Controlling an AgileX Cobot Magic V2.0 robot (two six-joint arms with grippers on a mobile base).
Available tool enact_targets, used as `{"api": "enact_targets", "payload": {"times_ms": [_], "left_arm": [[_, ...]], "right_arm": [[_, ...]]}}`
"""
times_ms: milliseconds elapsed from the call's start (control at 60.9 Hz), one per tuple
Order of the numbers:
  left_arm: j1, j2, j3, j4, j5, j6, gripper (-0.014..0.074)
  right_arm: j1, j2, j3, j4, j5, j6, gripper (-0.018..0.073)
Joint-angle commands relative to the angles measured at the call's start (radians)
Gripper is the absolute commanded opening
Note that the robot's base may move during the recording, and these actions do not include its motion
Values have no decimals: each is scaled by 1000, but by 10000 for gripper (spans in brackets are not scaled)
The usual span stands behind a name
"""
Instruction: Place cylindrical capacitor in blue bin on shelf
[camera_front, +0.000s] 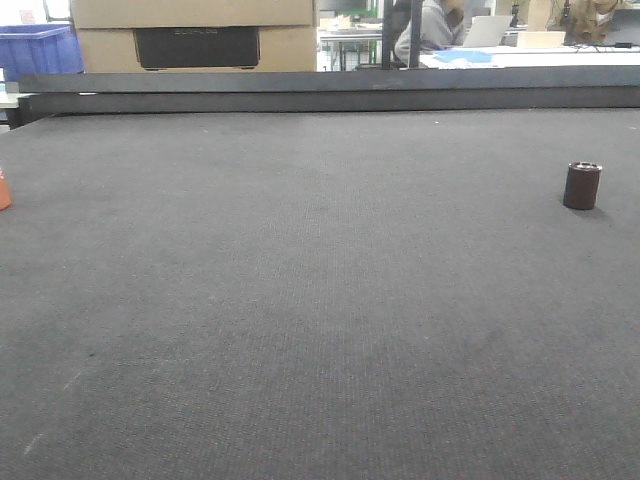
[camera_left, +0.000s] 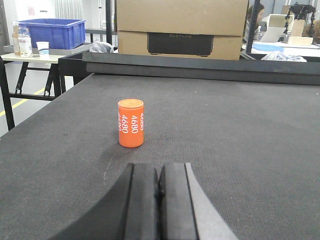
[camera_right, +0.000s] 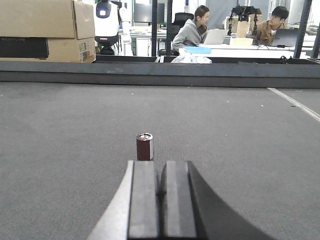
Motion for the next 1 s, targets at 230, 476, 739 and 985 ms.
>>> {"api": "enact_targets", "payload": {"times_ms": [230, 476, 739, 985], "left_arm": [[1, -4, -2, -6, -34, 0, -111], [1, -4, -2, -6, -39, 0, -111], [1, -4, -2, -6, -152, 0, -111], [1, -4, -2, -6, -293, 0, -111]], "right_arm": [[2, -3, 0, 4, -19, -1, -160], [2, -3, 0, 4, -19, -1, -160], [2, -3, 0, 4, -19, -1, -160], [2, -3, 0, 4, -135, -1, -160]]}}
